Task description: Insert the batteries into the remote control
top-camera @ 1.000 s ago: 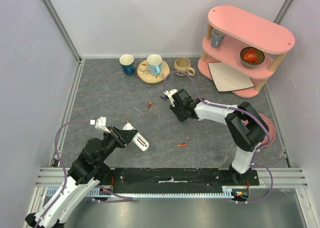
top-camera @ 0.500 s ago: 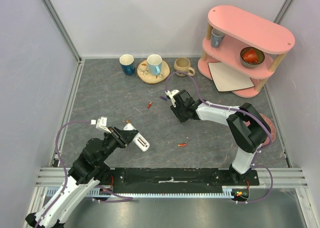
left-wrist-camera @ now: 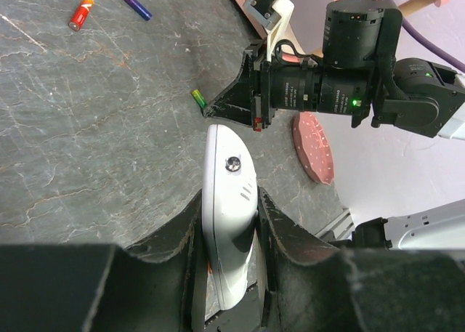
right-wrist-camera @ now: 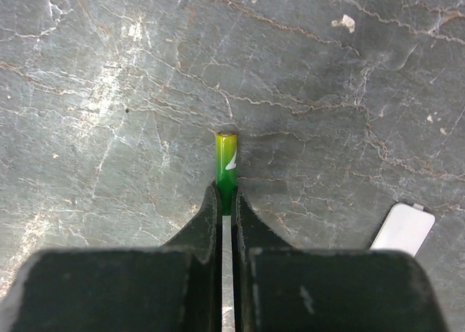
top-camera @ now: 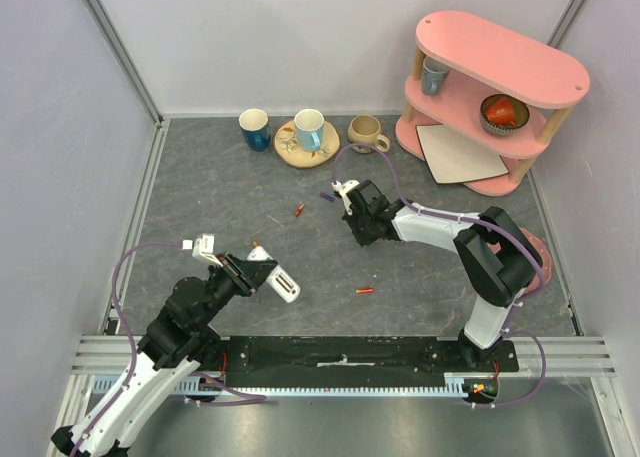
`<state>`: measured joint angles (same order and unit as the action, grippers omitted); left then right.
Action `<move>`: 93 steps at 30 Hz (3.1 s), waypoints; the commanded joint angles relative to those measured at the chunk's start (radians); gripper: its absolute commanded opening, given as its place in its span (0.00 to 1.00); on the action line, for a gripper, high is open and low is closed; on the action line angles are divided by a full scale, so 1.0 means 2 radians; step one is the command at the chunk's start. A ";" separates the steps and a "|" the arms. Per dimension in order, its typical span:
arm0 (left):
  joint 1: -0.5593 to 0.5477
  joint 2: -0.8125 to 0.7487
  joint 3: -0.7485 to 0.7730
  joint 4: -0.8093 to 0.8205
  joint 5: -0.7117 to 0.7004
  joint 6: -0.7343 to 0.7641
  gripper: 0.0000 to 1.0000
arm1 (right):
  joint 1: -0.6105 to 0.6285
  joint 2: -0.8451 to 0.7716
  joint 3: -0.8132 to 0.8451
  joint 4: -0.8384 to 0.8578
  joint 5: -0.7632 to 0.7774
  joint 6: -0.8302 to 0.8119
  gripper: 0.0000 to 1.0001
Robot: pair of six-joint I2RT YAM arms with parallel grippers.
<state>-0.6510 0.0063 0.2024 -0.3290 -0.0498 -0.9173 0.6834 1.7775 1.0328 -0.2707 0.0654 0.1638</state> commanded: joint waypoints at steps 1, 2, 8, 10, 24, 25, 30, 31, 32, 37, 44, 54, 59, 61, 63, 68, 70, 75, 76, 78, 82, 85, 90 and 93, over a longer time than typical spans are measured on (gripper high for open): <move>0.001 -0.006 -0.014 0.083 0.007 0.000 0.02 | 0.000 -0.027 0.003 -0.043 -0.010 0.035 0.00; 0.002 0.013 -0.015 0.096 0.009 -0.001 0.02 | -0.001 -0.038 0.004 -0.044 -0.014 0.042 0.00; 0.001 0.138 -0.008 0.225 0.022 -0.013 0.02 | 0.006 -0.157 -0.006 -0.037 -0.055 0.123 0.00; 0.001 0.169 -0.006 0.259 0.038 -0.021 0.02 | 0.018 -0.201 -0.005 -0.041 -0.058 0.137 0.00; 0.001 0.386 -0.004 0.506 0.076 -0.058 0.02 | 0.158 -0.315 -0.006 -0.085 -0.001 0.206 0.00; 0.001 0.396 -0.002 0.514 0.083 -0.058 0.02 | 0.165 -0.313 -0.005 -0.089 0.003 0.206 0.00; 0.001 0.455 0.008 0.566 0.119 -0.073 0.02 | 0.184 -0.292 0.000 -0.108 0.006 0.187 0.00; 0.001 0.460 0.010 0.572 0.123 -0.078 0.02 | 0.184 -0.291 -0.002 -0.108 0.001 0.190 0.00; 0.001 0.468 0.010 0.579 0.126 -0.084 0.02 | 0.186 -0.290 -0.002 -0.109 -0.003 0.189 0.00; 0.001 0.511 0.005 0.646 0.143 -0.117 0.02 | 0.193 -0.273 0.026 -0.151 -0.009 0.199 0.00; 0.001 0.572 -0.021 0.773 0.160 -0.157 0.02 | 0.210 -0.252 0.056 -0.180 -0.001 0.212 0.00; 0.001 0.593 -0.028 0.823 0.168 -0.168 0.02 | 0.217 -0.231 0.093 -0.216 0.022 0.209 0.00; 0.001 0.610 -0.035 0.849 0.170 -0.180 0.02 | 0.217 -0.233 0.116 -0.236 0.026 0.202 0.00; 0.001 0.623 -0.038 0.867 0.171 -0.184 0.02 | 0.216 -0.228 0.124 -0.243 0.027 0.193 0.00; 0.001 0.633 -0.040 0.879 0.173 -0.191 0.02 | 0.216 -0.223 0.132 -0.254 0.025 0.189 0.00; 0.001 0.655 -0.041 0.913 0.176 -0.203 0.02 | 0.216 -0.215 0.138 -0.265 0.023 0.182 0.00; 0.001 0.656 -0.041 0.917 0.176 -0.204 0.02 | 0.217 -0.213 0.138 -0.267 0.019 0.181 0.00; 0.001 0.653 -0.041 0.918 0.179 -0.204 0.02 | 0.216 -0.209 0.133 -0.276 0.013 0.181 0.00; 0.001 0.652 -0.040 0.918 0.179 -0.203 0.02 | 0.216 -0.207 0.132 -0.277 0.013 0.180 0.00; 0.001 0.651 -0.040 0.918 0.181 -0.203 0.02 | 0.216 -0.205 0.131 -0.277 0.013 0.181 0.00; 0.001 0.647 -0.041 0.919 0.184 -0.203 0.02 | 0.216 -0.201 0.132 -0.277 0.013 0.180 0.00; 0.001 0.643 -0.041 0.919 0.185 -0.203 0.02 | 0.217 -0.196 0.132 -0.278 0.011 0.179 0.00; 0.001 0.638 -0.041 0.919 0.190 -0.203 0.02 | 0.216 -0.189 0.135 -0.277 0.012 0.177 0.00; 0.001 0.636 -0.041 0.918 0.193 -0.203 0.02 | 0.216 -0.183 0.138 -0.277 0.011 0.174 0.00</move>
<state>-0.6491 1.2991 0.1238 1.2842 0.3008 -1.2980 1.1137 1.3979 1.2655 -0.8261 0.1024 0.5304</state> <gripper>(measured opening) 0.330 0.021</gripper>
